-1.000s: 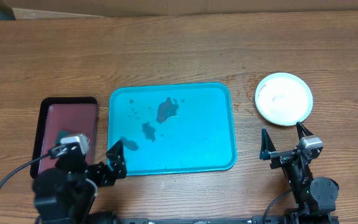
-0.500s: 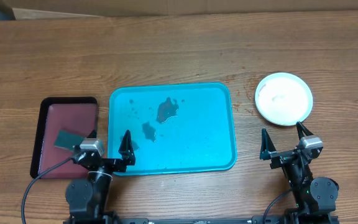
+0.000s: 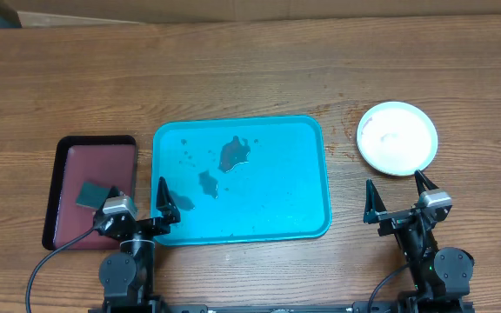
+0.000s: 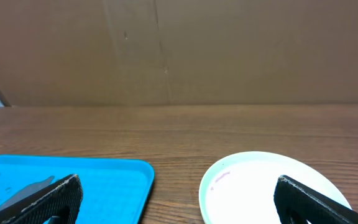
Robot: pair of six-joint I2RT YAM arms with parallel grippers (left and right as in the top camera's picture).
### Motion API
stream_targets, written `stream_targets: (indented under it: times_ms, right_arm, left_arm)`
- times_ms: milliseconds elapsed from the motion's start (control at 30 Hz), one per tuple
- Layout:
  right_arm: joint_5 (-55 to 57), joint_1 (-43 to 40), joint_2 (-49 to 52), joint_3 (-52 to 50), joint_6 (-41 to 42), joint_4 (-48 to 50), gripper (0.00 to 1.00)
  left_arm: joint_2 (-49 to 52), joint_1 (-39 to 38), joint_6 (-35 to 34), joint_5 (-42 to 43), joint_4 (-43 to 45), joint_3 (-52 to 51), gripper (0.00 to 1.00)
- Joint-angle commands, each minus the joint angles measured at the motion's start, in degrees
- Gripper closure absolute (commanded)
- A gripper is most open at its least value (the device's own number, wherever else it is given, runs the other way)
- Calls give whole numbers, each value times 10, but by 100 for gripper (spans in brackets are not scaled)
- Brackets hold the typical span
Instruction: Clean dirty plates on tray and stack at the side
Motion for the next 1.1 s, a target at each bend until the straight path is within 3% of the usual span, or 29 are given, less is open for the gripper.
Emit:
stream_targets:
  times_ms: [0, 300, 1067]
  right_arm:
    - [8, -2, -6, -6, -2, 2, 0]
    - [8, -2, -6, -6, -2, 2, 0]
    - [8, -2, -6, -6, -2, 2, 0]
  left_arm:
    - [-7, -3, 30, -31, -3, -3, 1]
    - [-7, -3, 103, -16, -5, -3, 0]
    - [-7, -3, 103, -17, -4, -3, 0]
